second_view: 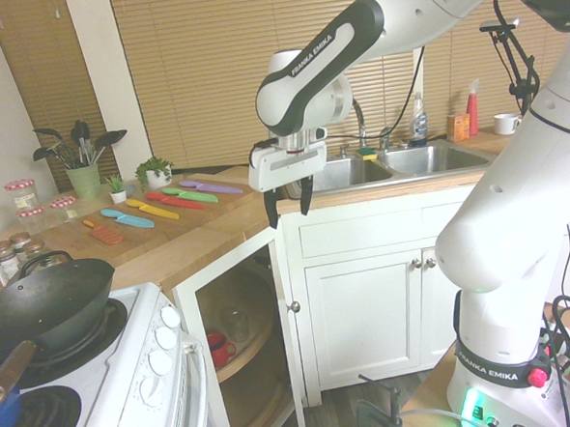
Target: Close the cabinet
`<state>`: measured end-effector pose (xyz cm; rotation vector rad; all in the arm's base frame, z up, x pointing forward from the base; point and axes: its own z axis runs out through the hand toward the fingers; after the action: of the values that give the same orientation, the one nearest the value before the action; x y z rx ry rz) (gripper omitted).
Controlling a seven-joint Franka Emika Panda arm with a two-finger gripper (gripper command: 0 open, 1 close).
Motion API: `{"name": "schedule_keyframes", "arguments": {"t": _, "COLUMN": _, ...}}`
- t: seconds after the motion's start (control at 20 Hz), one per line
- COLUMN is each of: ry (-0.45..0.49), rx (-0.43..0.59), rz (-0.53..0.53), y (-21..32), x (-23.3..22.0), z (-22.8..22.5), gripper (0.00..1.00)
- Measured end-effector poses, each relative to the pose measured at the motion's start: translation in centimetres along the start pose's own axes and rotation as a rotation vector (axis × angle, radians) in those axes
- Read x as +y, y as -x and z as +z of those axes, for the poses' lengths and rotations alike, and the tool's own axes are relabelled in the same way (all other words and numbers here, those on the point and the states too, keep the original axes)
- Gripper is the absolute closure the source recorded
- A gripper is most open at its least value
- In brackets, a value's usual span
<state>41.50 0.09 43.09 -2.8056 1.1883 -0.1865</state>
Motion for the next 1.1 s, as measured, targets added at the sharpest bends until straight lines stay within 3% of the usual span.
{"name": "schedule_keyframes", "arguments": {"t": 0.4, "ry": 0.061, "rx": 0.027, "rz": -0.029, "y": -1.1, "x": 0.8, "z": 1.1, "gripper": 0.00}}
{"name": "schedule_keyframes", "arguments": {"t": 0.7, "ry": 0.108, "rx": 0.095, "rz": 0.026, "y": -6.7, "x": 4.6, "z": 2.2, "gripper": 0.00}}
{"name": "schedule_keyframes", "arguments": {"t": 1.1, "ry": 0.118, "rx": 0.029, "rz": 0.082, "y": -12.2, "x": 7.3, "z": 10.4, "gripper": 0.00}}
